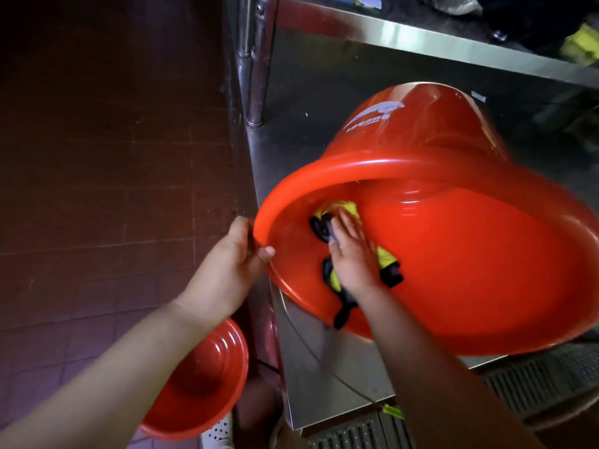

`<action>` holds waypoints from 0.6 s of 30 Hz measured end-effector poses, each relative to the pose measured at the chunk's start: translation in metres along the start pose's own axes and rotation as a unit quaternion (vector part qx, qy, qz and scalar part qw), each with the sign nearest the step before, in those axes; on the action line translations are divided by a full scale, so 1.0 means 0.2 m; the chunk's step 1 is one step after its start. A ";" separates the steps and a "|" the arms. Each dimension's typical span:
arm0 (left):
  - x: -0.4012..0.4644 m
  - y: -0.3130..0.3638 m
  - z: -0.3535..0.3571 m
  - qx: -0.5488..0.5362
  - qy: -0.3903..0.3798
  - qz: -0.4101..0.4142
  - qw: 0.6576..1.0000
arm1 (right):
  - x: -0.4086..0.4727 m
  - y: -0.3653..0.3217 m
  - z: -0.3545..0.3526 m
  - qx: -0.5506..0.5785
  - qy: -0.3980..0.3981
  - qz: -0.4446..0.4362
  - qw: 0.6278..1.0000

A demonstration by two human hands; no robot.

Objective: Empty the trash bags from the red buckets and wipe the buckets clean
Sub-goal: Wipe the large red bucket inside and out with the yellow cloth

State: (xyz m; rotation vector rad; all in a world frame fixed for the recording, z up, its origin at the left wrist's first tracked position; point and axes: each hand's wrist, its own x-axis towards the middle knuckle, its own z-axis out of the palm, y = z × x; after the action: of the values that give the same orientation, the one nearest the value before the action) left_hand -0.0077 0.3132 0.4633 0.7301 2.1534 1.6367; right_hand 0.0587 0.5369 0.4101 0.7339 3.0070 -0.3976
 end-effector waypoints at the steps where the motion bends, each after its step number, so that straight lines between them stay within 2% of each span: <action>1: 0.02 0.02 -0.02 0.013 0.010 0.020 1.000 | 0.07 0.05 -0.02 -0.021 -0.010 0.013 1.000; 5: 0.10 0.08 -0.06 0.009 0.041 0.044 0.998 | 0.27 0.23 -0.11 -0.089 -0.048 0.045 0.994; 10: 0.06 -0.03 0.03 -0.054 0.069 -0.002 0.996 | 0.31 0.23 -0.09 -0.143 -0.061 0.073 0.985; 13: 0.00 -0.14 0.14 -0.072 0.008 -0.084 0.994 | 0.29 0.16 -0.09 -0.111 -0.074 0.095 0.987; 18: -0.02 -0.16 0.20 -0.070 0.030 -0.072 0.995 | 0.05 -0.12 0.01 -0.005 -0.025 0.109 0.994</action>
State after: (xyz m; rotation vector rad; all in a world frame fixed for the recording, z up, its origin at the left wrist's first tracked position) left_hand 0.0119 0.3367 0.4219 0.4806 2.0536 1.7312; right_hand 0.0391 0.5194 0.4142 1.0232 2.8392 -0.3864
